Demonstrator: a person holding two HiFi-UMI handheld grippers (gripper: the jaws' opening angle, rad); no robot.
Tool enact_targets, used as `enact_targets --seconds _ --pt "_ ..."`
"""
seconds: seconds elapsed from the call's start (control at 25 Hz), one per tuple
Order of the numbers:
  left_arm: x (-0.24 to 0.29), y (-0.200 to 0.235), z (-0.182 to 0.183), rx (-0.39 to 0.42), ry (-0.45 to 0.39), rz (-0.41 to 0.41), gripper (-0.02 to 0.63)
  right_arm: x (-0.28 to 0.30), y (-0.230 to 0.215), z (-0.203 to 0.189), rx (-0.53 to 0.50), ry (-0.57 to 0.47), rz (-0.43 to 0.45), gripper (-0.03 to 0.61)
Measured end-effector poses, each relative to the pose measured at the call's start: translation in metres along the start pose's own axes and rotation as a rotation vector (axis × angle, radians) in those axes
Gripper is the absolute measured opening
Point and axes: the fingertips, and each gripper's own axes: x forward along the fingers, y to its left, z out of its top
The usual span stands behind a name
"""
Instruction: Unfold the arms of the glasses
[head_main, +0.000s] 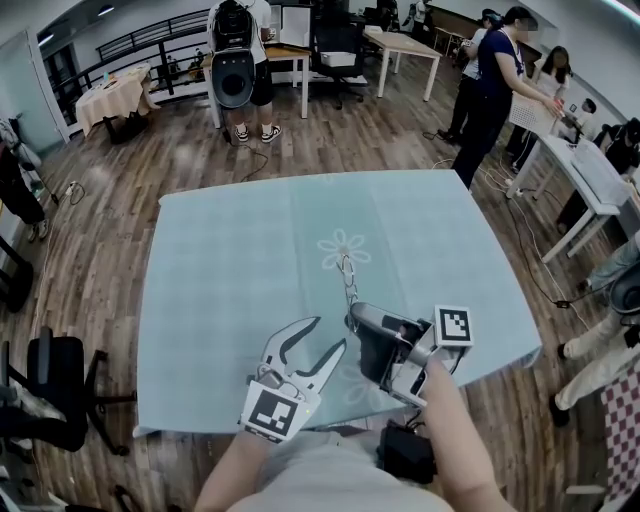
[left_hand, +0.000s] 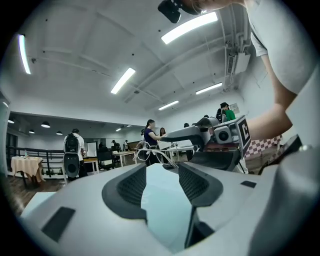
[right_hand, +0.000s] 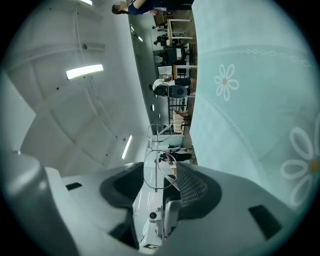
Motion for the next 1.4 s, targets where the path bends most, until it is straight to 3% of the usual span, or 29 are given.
enact_targets --seconds 0.28,0.68,1.4 --pt "0.007 -0.017 -0.002 0.048 0.005 -0.024 0.192 0.001 0.005 -0.005 0.037 -0.016 0.025 0.209" --pt "0.016 -0.022 -0.005 0.080 0.008 -0.018 0.055 0.004 0.005 -0.006 0.047 -0.003 0.036 0.209" --pt "0.010 -0.014 -0.004 0.030 -0.012 0.027 0.037 -0.003 0.007 0.000 0.035 -0.009 0.037 0.209"
